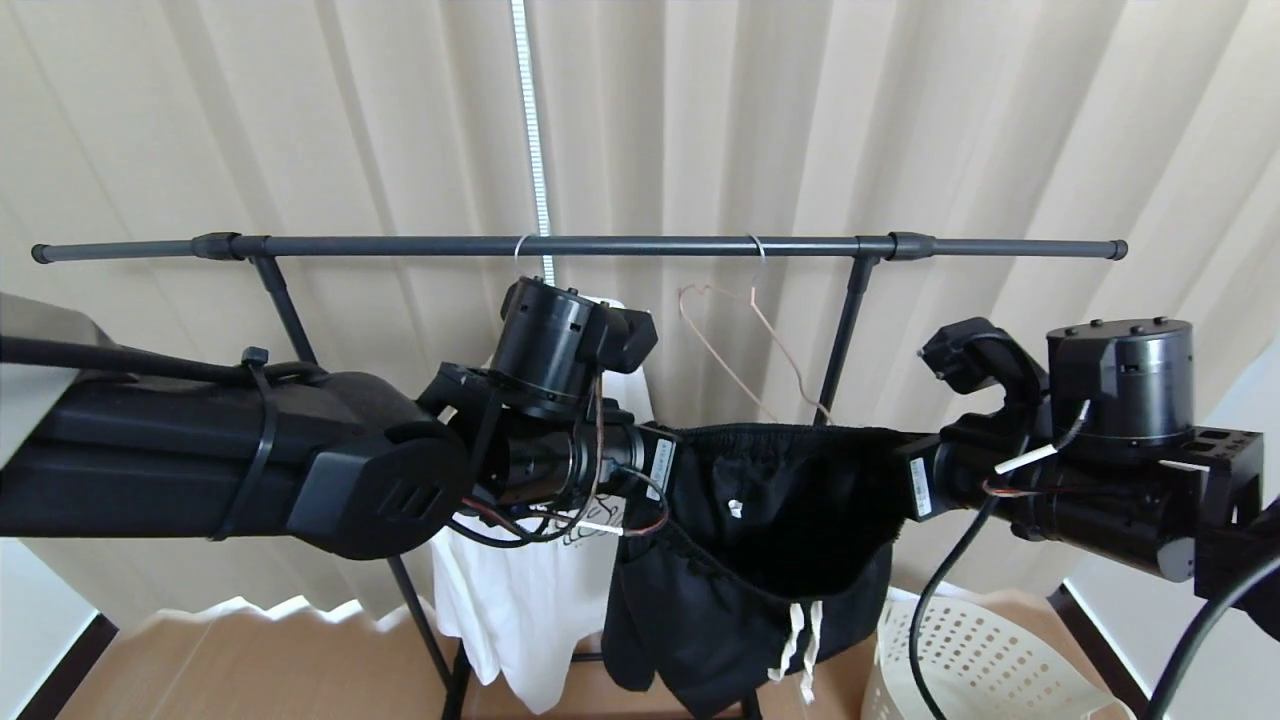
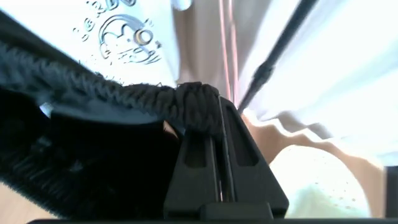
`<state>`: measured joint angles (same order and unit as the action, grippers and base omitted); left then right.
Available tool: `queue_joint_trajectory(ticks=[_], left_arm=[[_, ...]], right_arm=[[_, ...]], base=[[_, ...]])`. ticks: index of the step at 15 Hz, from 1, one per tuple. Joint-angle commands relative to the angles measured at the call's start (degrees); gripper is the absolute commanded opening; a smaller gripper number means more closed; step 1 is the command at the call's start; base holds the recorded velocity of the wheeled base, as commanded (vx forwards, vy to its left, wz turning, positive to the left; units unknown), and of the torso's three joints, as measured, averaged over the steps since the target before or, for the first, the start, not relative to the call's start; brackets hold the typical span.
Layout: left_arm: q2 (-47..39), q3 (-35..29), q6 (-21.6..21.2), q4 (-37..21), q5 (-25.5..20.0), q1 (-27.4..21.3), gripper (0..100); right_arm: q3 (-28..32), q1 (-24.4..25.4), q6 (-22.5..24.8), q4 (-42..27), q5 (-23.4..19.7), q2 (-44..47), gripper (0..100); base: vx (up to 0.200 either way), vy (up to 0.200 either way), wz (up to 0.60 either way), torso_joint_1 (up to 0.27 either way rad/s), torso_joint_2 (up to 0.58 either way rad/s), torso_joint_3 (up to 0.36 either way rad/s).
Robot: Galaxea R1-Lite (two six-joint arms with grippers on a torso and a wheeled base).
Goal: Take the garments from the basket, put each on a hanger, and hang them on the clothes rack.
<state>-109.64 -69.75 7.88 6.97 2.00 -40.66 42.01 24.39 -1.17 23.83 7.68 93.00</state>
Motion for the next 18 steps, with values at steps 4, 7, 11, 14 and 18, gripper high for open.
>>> queue_joint_trajectory(ticks=[4,7,11,14,18], left_arm=[[-0.05,4.98,-0.05,1.9,-1.3,-2.85,0],[1.89,7.7,-0.76,2.96,-1.38,-3.38,100],[4.26,8.85,-1.55,3.57,-1.47,-3.73,100],[3.56,5.95,-1.37,3.57,-1.38,-3.73,100],[-2.42,-1.35,-1.28,3.57,-0.86,-3.2,100]], right_arm=[[-0.79,-0.75,4.42,-6.69,0.85,-9.24,0],[-0.88,-1.28,5.39,-7.31,1.2,-9.86,0],[-1.58,-3.56,9.7,-8.19,1.46,-11.35,0],[-1.67,-4.71,14.53,-14.34,1.37,-13.64,0],[-0.96,-6.2,16.02,-15.4,1.28,-12.76,0]], base=[[0.0,0.0,0.0,0.0,0.0,0.0],[0.0,0.0,0.0,0.0,0.0,0.0],[0.0,0.0,0.0,0.0,0.0,0.0],[0.0,0.0,0.0,0.0,0.0,0.0],[0.0,0.0,0.0,0.0,0.0,0.0]])
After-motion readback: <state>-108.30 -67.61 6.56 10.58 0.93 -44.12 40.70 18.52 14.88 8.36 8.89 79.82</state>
